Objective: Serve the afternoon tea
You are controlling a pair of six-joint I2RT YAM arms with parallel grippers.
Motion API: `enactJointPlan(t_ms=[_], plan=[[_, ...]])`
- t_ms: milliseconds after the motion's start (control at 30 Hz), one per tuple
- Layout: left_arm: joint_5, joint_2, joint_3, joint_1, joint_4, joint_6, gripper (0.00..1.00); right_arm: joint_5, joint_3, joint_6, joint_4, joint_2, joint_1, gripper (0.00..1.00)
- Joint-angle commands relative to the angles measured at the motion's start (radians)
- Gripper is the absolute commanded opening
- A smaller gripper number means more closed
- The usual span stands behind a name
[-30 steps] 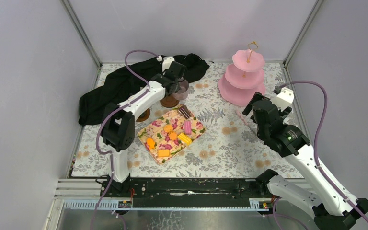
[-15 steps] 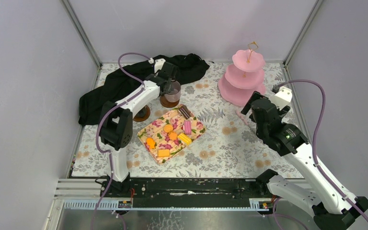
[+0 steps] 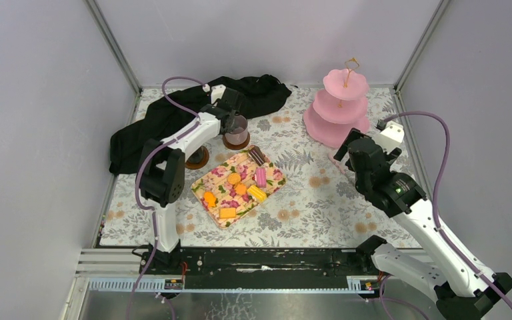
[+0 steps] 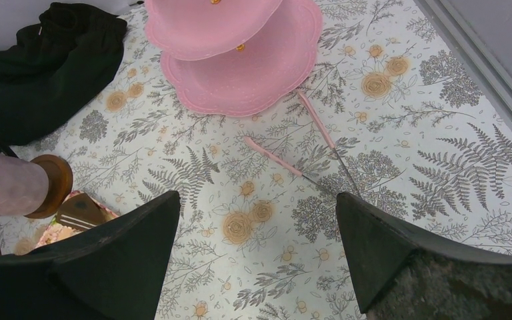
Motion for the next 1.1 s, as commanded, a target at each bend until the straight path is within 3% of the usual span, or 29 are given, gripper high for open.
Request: enactJointPlan(t_ms=[0, 1067], plan=[[0.0, 0.013, 0.0, 0.011, 0.079, -0.029, 0.0, 0.003, -0.006, -0.003, 0.03, -0.008, 0.007, 0.94], [0.041, 0.074, 0.014, 0.042, 0.133, -0.03, 0.0, 0.001, -0.033, 0.004, 0.04, 0.011, 0.007, 0.94]])
